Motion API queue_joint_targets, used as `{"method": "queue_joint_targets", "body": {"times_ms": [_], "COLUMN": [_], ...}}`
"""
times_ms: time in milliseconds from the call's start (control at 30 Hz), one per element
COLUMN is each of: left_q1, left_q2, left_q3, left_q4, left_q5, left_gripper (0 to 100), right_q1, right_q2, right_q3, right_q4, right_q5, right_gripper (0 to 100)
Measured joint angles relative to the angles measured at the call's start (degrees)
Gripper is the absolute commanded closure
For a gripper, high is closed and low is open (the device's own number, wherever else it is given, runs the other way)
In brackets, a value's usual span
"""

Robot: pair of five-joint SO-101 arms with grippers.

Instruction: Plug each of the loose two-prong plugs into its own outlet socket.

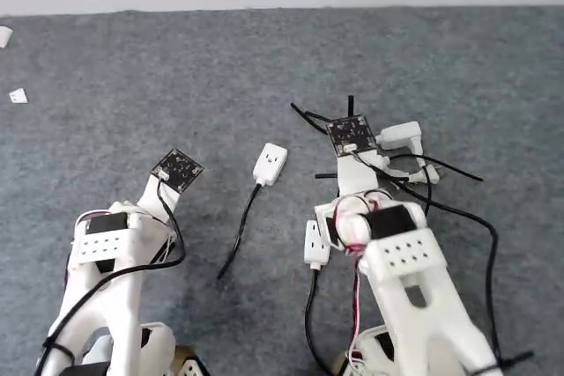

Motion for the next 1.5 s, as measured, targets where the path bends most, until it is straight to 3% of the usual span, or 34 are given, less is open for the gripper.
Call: {"method": "queue_joint_targets", "body": {"times_ms": [267,733,1500], "left_q1": [0.0,0.0,0.0], "left_q2": [0.0,0.0,0.0], "left_q3": [0.0,0.0,0.0], "left_q4": [0.0,0.0,0.0], "left_q5": [0.0,0.0,0.0], "left_gripper": [89,89,89], "right_q1": [-0.09,-2.02,-2.55], "right_q2": [-8.62,-9.76,-9.76], "right_q3": [5.63,13.19,14.07], "right_q4": [-4.75,-15.74,-16.79], "right_q5": [-1.76,-6.68,-5.71], "right_gripper": [99.1,99.1,99.1]}}
